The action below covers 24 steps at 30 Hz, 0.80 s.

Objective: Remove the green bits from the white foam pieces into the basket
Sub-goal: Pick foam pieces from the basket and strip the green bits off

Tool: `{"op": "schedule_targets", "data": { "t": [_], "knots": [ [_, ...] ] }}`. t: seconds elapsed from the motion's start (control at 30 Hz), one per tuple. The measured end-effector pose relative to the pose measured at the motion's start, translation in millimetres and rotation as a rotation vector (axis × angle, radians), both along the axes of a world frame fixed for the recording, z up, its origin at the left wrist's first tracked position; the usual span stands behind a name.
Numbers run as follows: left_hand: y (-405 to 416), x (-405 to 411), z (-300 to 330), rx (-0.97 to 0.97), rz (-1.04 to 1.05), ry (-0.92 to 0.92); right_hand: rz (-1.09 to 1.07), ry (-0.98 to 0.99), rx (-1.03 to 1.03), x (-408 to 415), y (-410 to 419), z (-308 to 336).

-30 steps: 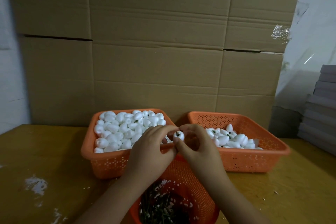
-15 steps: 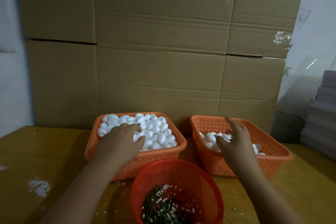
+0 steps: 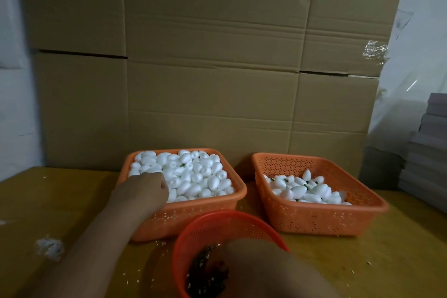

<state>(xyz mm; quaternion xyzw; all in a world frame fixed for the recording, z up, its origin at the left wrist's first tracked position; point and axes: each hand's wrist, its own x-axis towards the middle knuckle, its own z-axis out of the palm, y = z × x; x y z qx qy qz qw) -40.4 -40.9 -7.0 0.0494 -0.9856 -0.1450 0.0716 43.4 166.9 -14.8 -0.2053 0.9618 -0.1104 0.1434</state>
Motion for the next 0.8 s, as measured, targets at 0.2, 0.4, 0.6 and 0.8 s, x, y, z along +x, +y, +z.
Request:
{"op": "schedule_targets", "data": {
  "t": [0.2,0.4,0.6,0.8],
  "knots": [
    [-8,3,1,0.072,-0.022,0.084,0.017,-0.034,0.109,2,-11,-9],
    [-17,5,4,0.122,-0.065,0.036,-0.045,0.03,0.099,1,-7,-6],
    [-17,9,8,0.051,-0.028,0.013,0.027,0.138,-0.008,13,-4,-5],
    [-14,12,15,-0.101,-0.005,-0.029,0.043,0.157,-0.029,10,-5,-8]
  ]
}}
